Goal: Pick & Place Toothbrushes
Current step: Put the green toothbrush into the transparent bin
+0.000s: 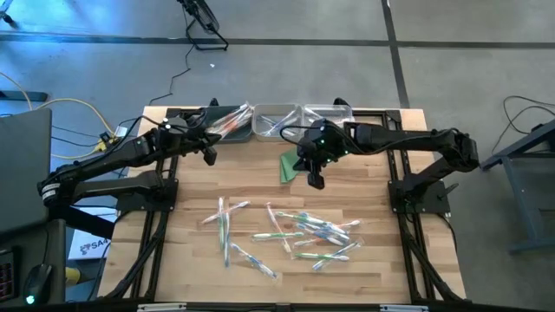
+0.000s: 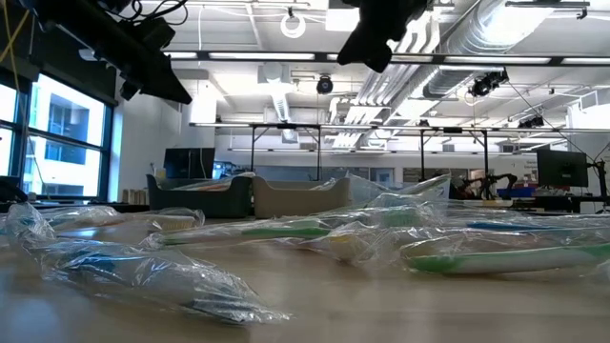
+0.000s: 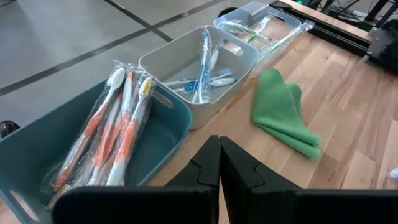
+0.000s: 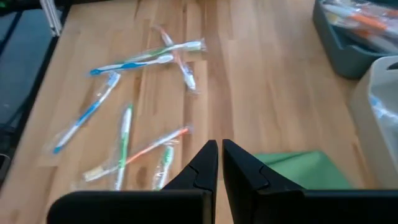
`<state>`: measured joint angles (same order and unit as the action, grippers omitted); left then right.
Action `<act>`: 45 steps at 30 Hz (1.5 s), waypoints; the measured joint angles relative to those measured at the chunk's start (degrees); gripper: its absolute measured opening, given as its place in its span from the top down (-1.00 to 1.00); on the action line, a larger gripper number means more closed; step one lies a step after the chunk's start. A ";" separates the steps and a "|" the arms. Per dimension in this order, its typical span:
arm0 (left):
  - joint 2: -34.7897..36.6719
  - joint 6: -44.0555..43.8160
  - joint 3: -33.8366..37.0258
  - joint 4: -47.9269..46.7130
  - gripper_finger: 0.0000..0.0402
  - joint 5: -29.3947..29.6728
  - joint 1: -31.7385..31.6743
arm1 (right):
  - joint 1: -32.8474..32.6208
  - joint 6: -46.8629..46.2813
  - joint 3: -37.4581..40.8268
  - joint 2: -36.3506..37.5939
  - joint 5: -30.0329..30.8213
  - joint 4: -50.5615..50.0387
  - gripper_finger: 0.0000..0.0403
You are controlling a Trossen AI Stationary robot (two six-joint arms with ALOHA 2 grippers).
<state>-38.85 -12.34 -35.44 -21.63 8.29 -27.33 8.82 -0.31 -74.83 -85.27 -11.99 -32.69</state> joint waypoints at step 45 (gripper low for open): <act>-0.02 -0.81 -0.02 0.04 1.00 -0.07 0.00 | -2.32 -4.17 0.00 -5.33 5.87 2.94 0.93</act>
<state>-38.87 -13.15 -35.46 -21.58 8.22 -27.33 6.50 -4.47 -74.83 -90.61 -6.12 -29.75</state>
